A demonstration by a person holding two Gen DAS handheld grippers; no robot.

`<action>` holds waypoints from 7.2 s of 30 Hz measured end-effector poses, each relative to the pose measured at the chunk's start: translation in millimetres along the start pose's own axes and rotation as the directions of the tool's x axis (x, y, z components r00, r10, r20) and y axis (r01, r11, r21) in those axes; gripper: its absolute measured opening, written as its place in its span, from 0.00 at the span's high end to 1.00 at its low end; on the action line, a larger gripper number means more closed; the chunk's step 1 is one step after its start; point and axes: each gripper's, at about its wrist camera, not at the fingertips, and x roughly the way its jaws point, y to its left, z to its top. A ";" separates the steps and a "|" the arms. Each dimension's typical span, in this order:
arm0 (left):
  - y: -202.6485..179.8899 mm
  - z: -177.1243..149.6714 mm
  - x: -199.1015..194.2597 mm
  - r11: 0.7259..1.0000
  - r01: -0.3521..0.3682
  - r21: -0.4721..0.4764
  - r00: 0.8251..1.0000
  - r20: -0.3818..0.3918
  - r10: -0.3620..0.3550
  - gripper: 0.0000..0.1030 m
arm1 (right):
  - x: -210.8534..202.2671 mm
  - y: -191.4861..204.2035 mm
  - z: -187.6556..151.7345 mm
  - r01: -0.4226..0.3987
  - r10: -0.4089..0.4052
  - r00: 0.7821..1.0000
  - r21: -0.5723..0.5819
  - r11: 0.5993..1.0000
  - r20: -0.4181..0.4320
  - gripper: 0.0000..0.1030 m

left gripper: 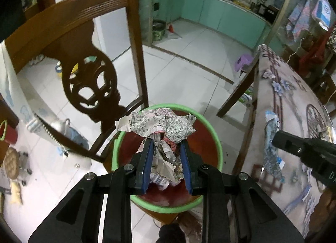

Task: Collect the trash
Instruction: 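Carry both items over the red bin and open both tools to drop them, then grasp the yellow tea carton with the left tool while the right tool grasps crumpled white paper, then carry the carton and paper to the red bin and open both tools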

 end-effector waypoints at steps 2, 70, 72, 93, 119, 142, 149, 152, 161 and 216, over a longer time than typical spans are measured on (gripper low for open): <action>4.9 -1.0 3.1 1.000 -0.008 -0.008 1.000 -0.011 0.008 0.76 | 9.1 2.7 -0.1 -0.010 0.010 1.000 -0.011 1.000 -0.019 0.99; -333.6 -88.8 -73.2 0.796 0.350 0.494 0.926 -0.055 -0.373 0.17 | -276.9 -329.2 -226.3 0.451 -0.471 0.882 0.329 0.830 -0.022 0.40; -349.8 -93.1 -73.2 0.778 0.357 0.517 0.923 -0.067 -0.379 0.17 | -264.6 -343.0 -225.7 0.426 -0.436 0.899 0.327 0.843 -0.047 0.40; -482.9 -105.3 -4.6 0.569 0.396 0.721 0.907 -0.212 -0.363 0.16 | -336.1 -363.0 -275.1 0.262 -0.363 0.924 0.494 0.829 0.119 0.93; -519.8 -144.8 15.6 0.323 0.378 0.867 0.918 -0.308 -0.249 0.15 | -359.8 -358.1 -295.5 0.267 -0.408 0.902 0.559 0.785 0.143 0.93; -443.9 -105.7 -41.5 0.674 0.453 0.584 0.888 -0.223 -0.403 0.96 | -354.8 -302.9 -260.0 0.247 -0.407 0.886 0.516 0.820 0.223 0.93; -414.2 -111.0 -35.6 0.681 0.494 0.541 0.868 -0.269 -0.417 0.49 | -341.0 -283.8 -247.9 0.269 -0.425 0.879 0.508 0.818 0.219 0.93; -422.5 -114.3 -46.4 0.661 0.484 0.574 0.865 -0.200 -0.460 0.02 | -342.8 -283.4 -255.7 0.287 -0.448 0.871 0.532 0.797 0.201 0.93; -480.9 -143.4 -5.7 0.580 0.463 0.670 0.884 -0.297 -0.362 0.10 | -375.9 -294.5 -286.7 0.335 -0.535 0.827 0.614 0.714 0.170 0.93; -144.6 -5.8 -71.9 0.945 0.141 0.294 0.971 0.144 -0.190 0.45 | -170.6 -75.7 -62.4 0.158 -0.196 0.952 0.170 0.973 0.236 0.93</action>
